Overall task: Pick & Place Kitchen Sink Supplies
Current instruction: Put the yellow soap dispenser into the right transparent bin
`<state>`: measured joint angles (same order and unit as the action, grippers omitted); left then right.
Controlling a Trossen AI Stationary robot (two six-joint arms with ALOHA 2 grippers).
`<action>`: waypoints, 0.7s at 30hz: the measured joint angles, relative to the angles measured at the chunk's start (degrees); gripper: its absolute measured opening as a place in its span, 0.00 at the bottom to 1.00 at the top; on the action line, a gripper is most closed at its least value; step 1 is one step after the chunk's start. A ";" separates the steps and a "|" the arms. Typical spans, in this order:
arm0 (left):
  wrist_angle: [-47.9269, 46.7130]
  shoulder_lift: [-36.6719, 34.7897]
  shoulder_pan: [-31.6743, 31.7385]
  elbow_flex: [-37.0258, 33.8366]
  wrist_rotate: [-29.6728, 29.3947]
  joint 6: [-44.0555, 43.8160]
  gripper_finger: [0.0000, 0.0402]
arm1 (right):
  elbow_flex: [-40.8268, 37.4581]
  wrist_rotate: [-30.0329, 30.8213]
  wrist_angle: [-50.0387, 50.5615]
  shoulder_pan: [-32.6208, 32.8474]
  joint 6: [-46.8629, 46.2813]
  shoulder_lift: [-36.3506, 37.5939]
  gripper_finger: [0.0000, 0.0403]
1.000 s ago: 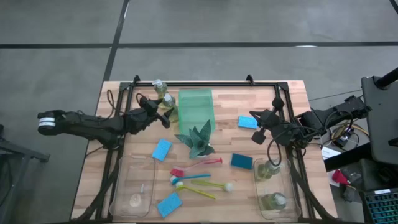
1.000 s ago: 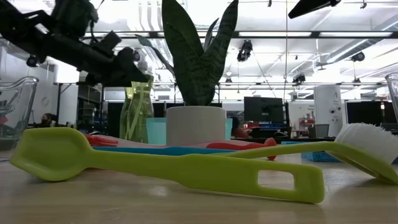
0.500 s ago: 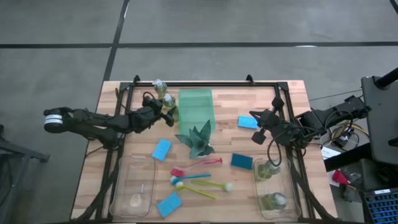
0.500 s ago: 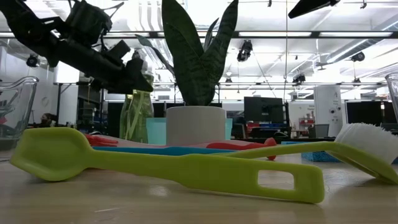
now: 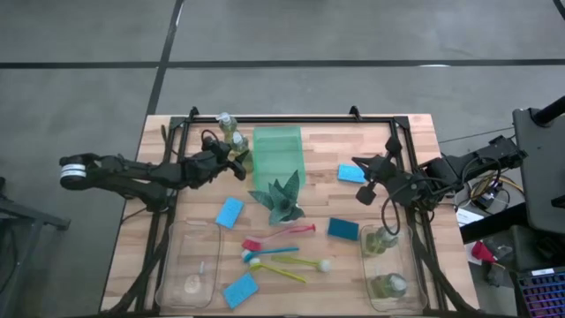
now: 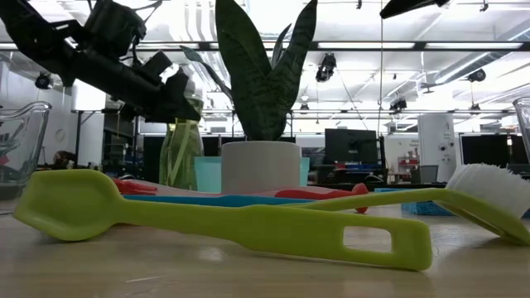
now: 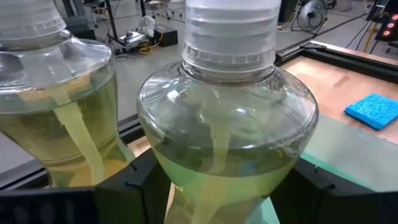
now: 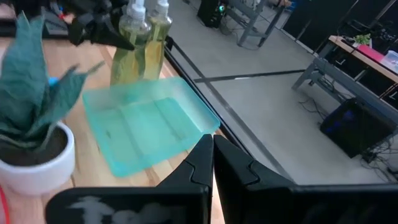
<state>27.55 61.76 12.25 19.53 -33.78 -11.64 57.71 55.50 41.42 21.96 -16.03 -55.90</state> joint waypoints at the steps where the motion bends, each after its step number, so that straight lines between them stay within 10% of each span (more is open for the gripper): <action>1: 0.00 -0.09 0.00 0.00 0.02 0.00 0.54 | 0.02 -0.01 -0.73 0.00 0.04 0.00 0.02; 21: -0.66 -3.17 -0.35 3.11 3.30 3.69 0.54 | 0.02 -12.12 -22.11 -0.21 12.63 -0.08 0.19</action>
<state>26.89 58.59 11.90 22.64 -30.48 -7.95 57.74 43.38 19.31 21.75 -3.40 -55.98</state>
